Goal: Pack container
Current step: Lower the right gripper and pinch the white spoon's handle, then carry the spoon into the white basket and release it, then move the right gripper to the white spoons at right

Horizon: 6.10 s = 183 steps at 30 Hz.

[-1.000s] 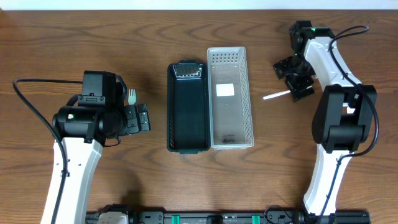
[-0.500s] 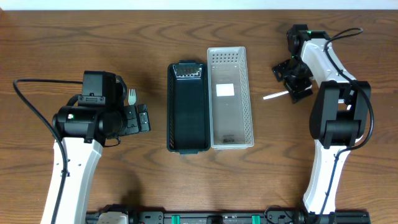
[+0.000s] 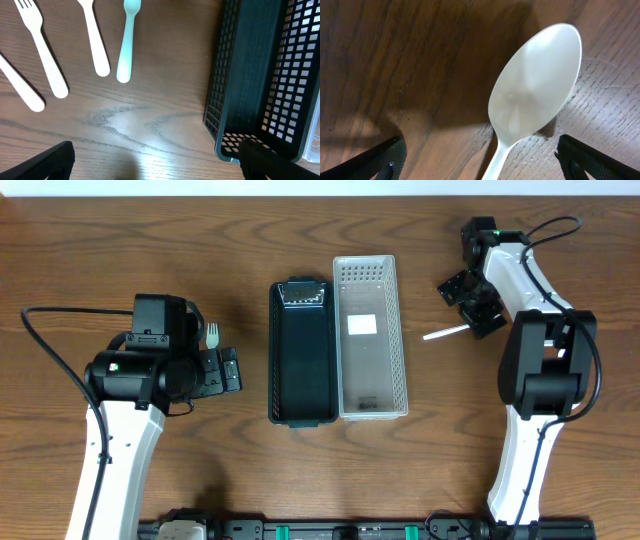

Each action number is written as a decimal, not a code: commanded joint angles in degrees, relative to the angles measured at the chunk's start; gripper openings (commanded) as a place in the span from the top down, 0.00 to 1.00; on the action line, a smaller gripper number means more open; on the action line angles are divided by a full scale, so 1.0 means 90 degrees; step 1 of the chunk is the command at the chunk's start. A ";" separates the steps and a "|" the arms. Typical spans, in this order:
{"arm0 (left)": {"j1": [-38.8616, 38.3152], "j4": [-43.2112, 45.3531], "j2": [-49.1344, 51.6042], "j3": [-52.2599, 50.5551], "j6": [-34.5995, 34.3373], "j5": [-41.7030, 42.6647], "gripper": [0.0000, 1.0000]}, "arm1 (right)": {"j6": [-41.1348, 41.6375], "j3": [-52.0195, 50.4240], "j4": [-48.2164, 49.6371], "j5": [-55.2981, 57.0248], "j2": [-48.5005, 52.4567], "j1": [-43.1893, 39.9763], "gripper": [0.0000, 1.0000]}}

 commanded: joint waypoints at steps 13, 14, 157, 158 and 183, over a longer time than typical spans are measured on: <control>0.0005 -0.0073 0.0000 0.0114 0.0032 -0.0078 0.02 | -0.0100 -0.1107 0.0325 -0.0141 0.0306 0.0002 0.22; 0.0005 -0.0080 0.0000 0.0114 0.0032 -0.0078 0.02 | -0.0100 -0.1107 0.0325 -0.0138 0.0306 0.0005 0.23; 0.0005 -0.0134 0.0000 0.0114 0.0056 -0.0250 0.02 | -0.5124 -0.1506 0.0345 -0.0384 -0.1226 -0.2038 0.39; 0.0005 -0.0134 0.0000 0.0114 0.0056 -0.0248 0.02 | -0.5229 -0.1576 0.0454 -0.0488 -0.1226 -0.2055 0.40; 0.0005 -0.0134 0.0000 0.0114 0.0056 -0.0248 0.02 | -0.5185 -0.2436 0.1209 -0.0736 -0.1226 -0.2084 0.69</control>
